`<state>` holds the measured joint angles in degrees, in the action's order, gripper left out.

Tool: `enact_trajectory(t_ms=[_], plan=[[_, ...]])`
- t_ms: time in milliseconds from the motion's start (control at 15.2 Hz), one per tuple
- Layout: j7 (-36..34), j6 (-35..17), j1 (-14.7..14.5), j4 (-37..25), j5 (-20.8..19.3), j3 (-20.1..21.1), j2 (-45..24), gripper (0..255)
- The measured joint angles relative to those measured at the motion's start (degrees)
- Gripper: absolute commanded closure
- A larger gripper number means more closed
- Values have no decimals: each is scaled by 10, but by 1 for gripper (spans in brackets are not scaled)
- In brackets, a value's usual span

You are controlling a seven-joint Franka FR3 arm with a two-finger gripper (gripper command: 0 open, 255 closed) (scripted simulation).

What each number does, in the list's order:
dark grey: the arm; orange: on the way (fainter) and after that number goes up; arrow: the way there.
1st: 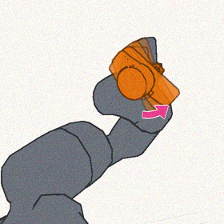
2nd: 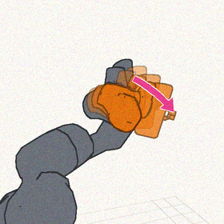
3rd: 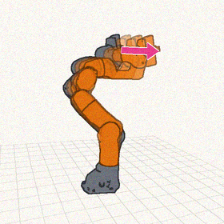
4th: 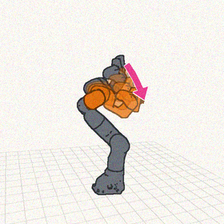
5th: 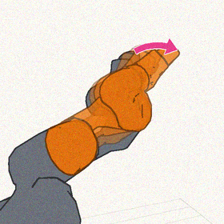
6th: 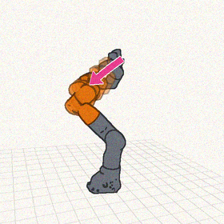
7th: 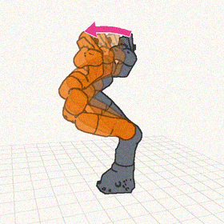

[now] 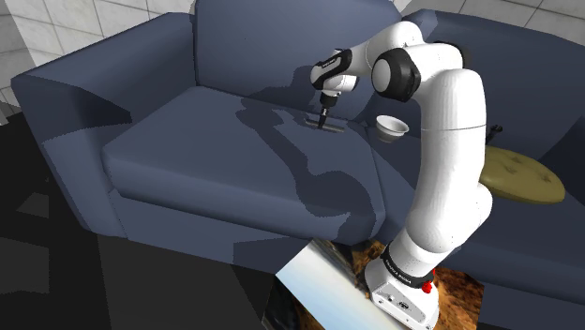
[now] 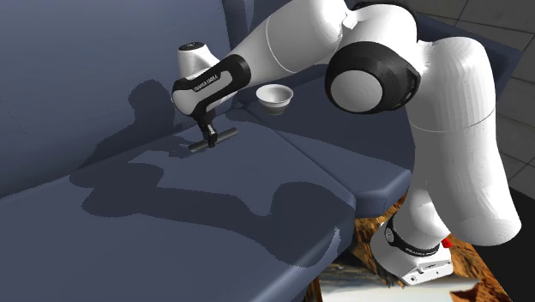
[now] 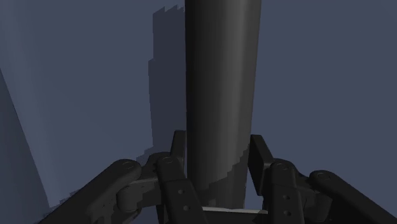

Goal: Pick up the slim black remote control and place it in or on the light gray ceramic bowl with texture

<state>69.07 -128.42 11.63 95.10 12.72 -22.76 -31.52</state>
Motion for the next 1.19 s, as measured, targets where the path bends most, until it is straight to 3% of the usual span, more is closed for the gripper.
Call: enact_trajectory(t_ms=[396,1188], plan=[[-1,1,-1,0,-1,-1,1,255],[-12,70,-7,-34,-20,-12,39,255]])
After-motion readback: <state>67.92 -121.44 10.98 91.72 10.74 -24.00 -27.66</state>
